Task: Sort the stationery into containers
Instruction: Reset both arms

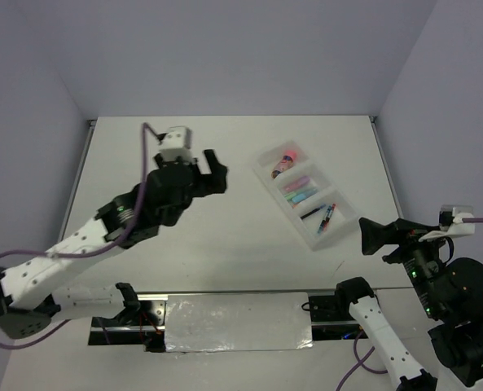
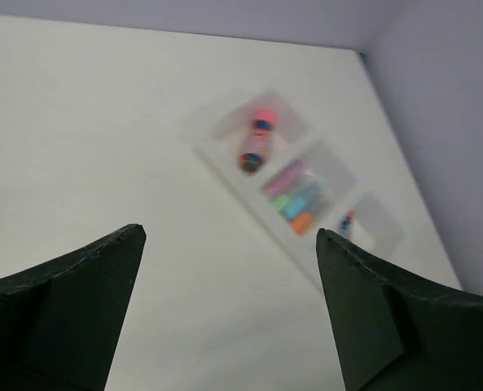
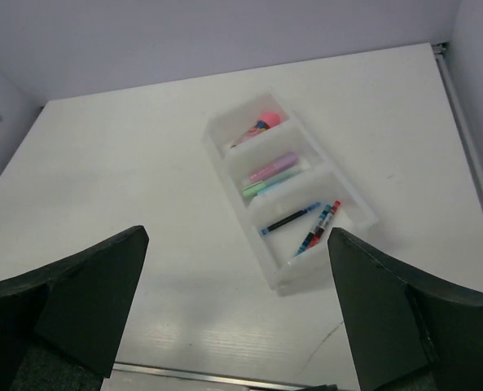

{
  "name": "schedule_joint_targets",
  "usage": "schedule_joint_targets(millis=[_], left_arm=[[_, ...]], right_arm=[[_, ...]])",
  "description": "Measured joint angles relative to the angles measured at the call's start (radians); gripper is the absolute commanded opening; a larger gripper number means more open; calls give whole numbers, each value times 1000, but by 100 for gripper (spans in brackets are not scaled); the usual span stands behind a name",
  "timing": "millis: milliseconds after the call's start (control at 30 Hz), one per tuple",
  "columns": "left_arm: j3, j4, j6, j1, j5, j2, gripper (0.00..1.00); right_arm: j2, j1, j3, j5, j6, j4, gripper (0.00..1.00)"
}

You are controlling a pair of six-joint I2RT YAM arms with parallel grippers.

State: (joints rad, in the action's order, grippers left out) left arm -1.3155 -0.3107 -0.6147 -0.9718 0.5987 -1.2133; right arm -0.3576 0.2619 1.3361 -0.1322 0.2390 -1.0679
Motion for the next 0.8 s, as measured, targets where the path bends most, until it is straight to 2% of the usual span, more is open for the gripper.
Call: schedule_joint_targets(millis=[167,267,333,500,800], left_arm=[[100,-443,-213,57,254,290,99],[138,-659,-298,61,315,435,99],[146,-747,-321,61,340,529,99],[137,-921,-372,61,419,700,99],[157,-1014,-390,61,484,726,99]], right_arm=[[8,4,0,-66,-10,-19,100],[14,9,-2,-81,-18,-20,100],[24,13,-8,-87,-22,-20,100],[53,25,-43,-99,-26,-24,100],[68,48,-121,-122,-28,-27,100]])
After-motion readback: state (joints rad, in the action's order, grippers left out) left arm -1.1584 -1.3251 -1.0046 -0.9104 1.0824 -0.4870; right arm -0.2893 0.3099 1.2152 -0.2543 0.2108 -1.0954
